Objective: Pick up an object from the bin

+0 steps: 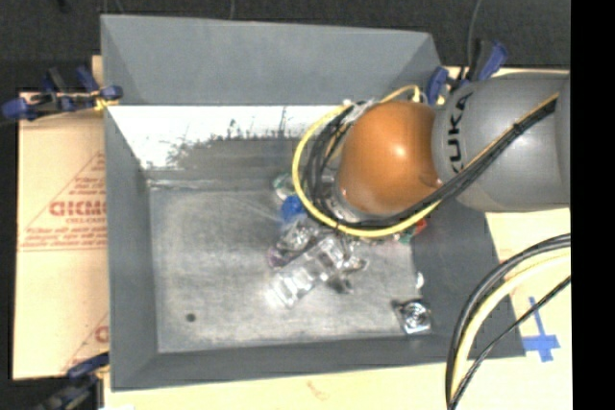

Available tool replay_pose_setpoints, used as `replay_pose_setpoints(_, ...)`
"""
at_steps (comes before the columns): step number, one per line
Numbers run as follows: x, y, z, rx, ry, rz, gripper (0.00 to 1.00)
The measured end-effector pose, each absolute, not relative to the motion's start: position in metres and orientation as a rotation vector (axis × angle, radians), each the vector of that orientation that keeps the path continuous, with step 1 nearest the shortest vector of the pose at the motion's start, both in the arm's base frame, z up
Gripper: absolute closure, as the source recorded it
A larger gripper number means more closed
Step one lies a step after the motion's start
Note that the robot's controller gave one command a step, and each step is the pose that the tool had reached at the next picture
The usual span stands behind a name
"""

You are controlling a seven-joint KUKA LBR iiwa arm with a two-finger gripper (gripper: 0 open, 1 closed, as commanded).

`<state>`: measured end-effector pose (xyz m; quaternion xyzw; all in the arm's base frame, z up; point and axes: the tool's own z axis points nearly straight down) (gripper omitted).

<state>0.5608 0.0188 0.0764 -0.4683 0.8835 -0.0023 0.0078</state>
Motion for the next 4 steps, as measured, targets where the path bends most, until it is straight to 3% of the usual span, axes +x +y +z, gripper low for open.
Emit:
replay_pose_setpoints(1, 0.564, 0.019, 0.079, -1.458, 2.771, -0.003, 0.00)
replay_pose_setpoints(2, 0.564, 0.020, 0.081, -1.454, 2.770, -0.002, 1.00)
replay_pose_setpoints(3, 0.566, 0.020, 0.088, -1.447, 2.777, -0.001, 1.00)
replay_pose_setpoints(4, 0.568, 0.019, 0.161, -1.440, 2.784, -0.005, 1.00)
